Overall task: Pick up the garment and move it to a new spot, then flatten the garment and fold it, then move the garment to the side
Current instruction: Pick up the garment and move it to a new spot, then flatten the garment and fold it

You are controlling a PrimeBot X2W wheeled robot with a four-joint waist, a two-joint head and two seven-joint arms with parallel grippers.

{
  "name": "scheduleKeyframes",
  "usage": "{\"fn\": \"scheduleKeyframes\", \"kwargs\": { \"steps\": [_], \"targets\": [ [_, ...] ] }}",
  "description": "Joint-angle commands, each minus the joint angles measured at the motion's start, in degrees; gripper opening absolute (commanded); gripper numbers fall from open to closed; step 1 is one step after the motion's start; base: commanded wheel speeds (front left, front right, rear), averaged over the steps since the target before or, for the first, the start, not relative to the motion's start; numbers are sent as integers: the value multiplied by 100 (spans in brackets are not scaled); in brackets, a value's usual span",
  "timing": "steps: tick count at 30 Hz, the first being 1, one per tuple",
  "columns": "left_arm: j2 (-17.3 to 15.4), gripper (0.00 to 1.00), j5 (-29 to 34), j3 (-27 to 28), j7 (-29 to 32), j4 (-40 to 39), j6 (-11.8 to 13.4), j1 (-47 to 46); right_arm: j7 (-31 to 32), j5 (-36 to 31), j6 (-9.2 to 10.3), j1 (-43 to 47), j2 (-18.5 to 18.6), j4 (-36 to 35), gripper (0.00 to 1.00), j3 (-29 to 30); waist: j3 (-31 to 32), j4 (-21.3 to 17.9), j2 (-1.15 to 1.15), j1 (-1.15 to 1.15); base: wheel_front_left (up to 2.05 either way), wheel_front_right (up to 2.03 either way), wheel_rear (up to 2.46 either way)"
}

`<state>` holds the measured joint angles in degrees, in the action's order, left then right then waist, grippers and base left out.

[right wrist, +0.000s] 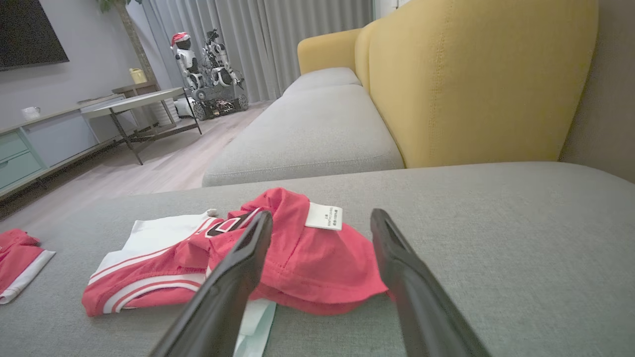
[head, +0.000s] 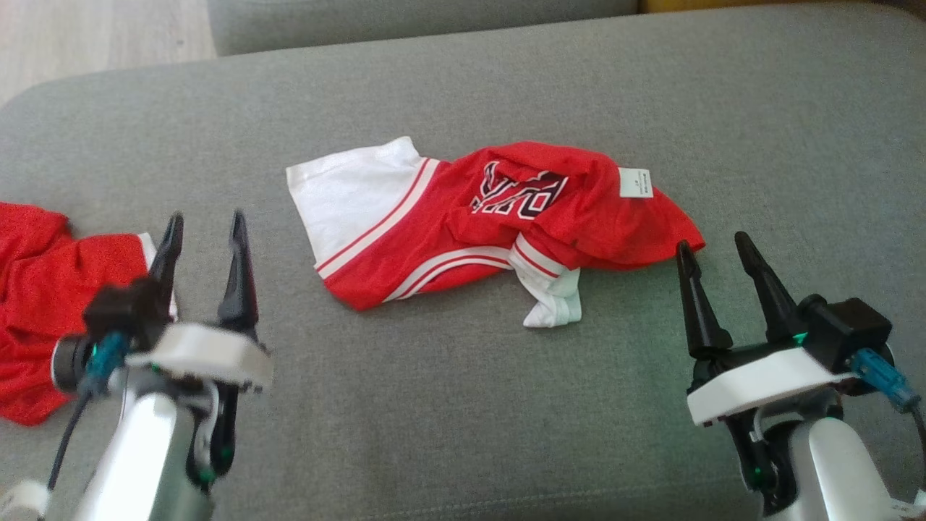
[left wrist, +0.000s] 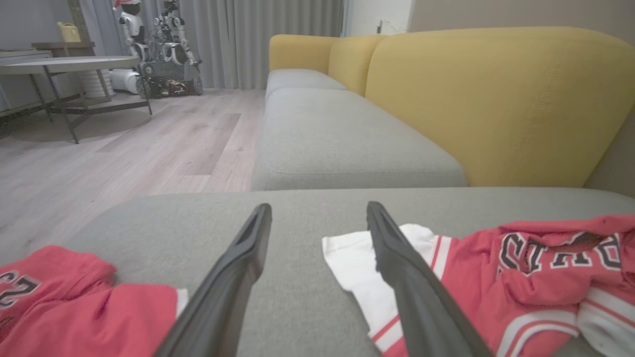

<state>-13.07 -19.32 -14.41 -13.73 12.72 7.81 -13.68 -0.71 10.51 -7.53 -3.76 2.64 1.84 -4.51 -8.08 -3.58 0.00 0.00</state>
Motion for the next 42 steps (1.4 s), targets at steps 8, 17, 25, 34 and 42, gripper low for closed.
{"fn": "scheduleKeyframes", "kwargs": {
  "steps": [8, 17, 25, 34, 42],
  "targets": [
    [-385, 100, 1, 188, 146, -942, 157, 732, 131, -76, 4, 98, 23, -270, 100, -108, 263, 141, 0, 0, 0, 0, 0],
    [-401, 100, -14, 70, 279, -1339, 267, 1297, 301, -208, 4, 397, 23, -327, 100, -78, 608, 151, 0, 0, 0, 0, 0],
    [-428, 100, 6, 17, 315, -1487, 370, 1593, 451, -334, 4, 589, 23, -509, 100, -58, 781, 170, 0, 0, 0, 0, 0],
    [-437, 100, -20, -5, 343, -1524, 410, 1641, 541, -364, 4, 631, 23, -607, 100, -25, 790, 185, 0, 0, 0, 0, 0],
    [-427, 100, -42, -32, 325, -1540, 435, 1626, 559, -357, 4, 640, 23, -609, 100, -15, 769, 181, 0, 0, 0, 0, 0]
  ]
}}
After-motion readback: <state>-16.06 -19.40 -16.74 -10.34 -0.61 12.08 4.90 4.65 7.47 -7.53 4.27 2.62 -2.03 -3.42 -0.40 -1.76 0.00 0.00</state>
